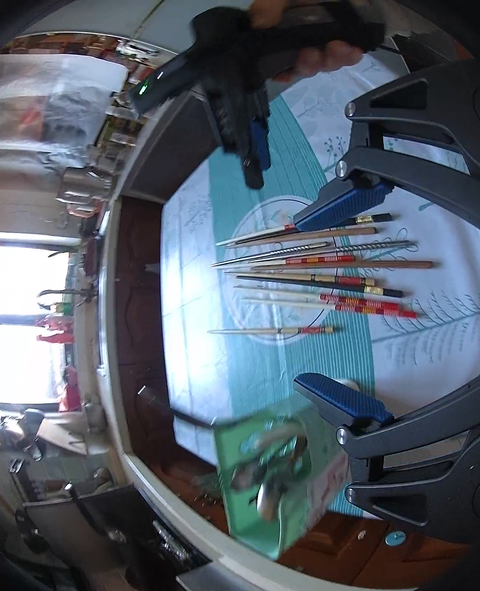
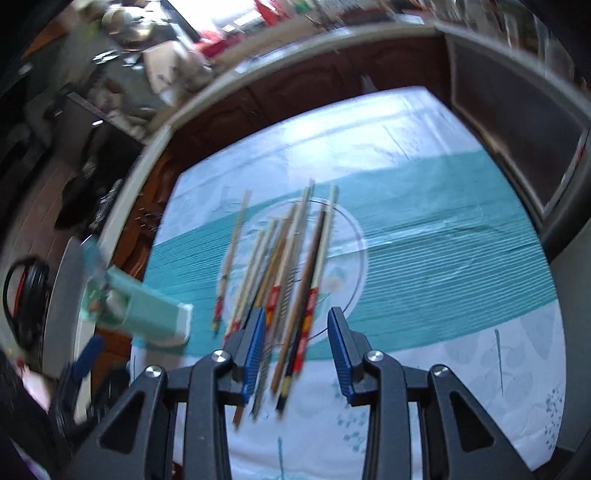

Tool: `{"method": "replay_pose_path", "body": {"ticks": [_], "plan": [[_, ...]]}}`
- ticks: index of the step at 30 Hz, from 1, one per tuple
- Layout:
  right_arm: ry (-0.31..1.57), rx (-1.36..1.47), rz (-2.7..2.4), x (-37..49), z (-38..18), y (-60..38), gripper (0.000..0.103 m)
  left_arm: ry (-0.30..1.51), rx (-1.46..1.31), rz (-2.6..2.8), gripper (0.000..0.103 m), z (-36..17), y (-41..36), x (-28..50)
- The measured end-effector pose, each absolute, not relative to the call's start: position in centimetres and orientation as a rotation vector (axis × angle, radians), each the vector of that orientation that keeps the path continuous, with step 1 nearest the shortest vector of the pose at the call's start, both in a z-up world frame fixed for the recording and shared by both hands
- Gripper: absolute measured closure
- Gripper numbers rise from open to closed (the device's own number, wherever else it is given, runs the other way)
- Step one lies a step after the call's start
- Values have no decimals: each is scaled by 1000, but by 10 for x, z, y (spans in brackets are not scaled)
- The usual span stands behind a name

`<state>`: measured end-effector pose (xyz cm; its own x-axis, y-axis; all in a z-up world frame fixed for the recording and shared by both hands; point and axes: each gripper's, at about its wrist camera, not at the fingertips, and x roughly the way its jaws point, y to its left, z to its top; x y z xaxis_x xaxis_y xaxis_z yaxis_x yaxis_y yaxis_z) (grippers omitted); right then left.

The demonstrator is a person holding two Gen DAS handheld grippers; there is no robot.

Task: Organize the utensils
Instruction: 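Grasp a red-banded chopstick with the right gripper while the left grasps a chopstick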

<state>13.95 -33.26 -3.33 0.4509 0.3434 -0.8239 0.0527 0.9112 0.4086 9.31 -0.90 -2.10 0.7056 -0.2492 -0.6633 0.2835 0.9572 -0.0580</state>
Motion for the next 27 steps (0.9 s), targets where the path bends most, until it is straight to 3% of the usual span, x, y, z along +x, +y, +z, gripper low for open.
{"method": "replay_pose_path", "body": {"ticks": [5,14,22,24,27], "plan": [[1238,446,169,186,-74,-337,69,785,78,-296,27,-47,-31,126],[1335,322,126,228,-107,-307,82,826,104,-295,32,-82,-49,152],[1366,219,96,243,-114,-292,88,825,88,-303,32,-91,-40,150],[1356,159,98,244,-112,-280,97,824,78,-305,32,-89,-36,149],[1361,88,99,245,-111,-269,100,819,67,-308,32,-86,-30,147]]}}
